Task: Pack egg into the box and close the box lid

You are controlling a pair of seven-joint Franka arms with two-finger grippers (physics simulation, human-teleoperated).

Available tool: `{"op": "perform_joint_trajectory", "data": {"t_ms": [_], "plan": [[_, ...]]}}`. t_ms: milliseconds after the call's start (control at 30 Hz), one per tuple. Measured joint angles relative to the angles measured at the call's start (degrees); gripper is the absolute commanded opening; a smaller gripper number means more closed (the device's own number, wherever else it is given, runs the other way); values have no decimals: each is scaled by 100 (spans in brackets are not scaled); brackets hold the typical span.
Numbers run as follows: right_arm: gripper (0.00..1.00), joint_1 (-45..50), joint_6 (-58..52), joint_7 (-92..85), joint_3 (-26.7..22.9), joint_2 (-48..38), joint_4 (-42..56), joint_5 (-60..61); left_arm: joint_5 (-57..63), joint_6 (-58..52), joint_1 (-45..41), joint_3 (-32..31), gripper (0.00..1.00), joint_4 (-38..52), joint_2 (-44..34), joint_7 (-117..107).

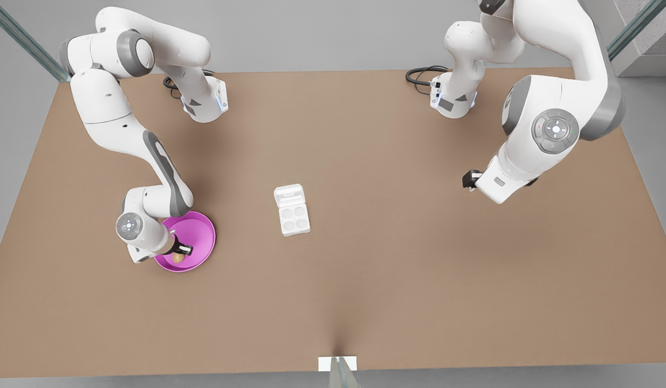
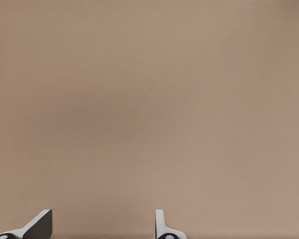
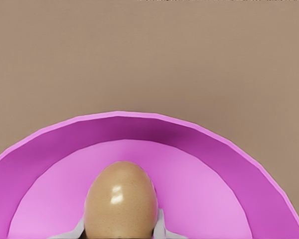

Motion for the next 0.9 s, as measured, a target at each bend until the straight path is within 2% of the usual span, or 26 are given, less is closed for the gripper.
{"op": "perform_joint_trajectory", "data": {"t_ms": [433,600,900], "plan": [[26,15,-332,-166,109,-364,1,33,0,-23,1,2,100,3,-25,-5],[26,107,-654,-130,548,-486,161,191,0,-16,1,-1,100,1,-13,-6],[27,1728,-1659,458,587,-515,1176,830,-3,-40,28,16,100,18,-39,15]]}}
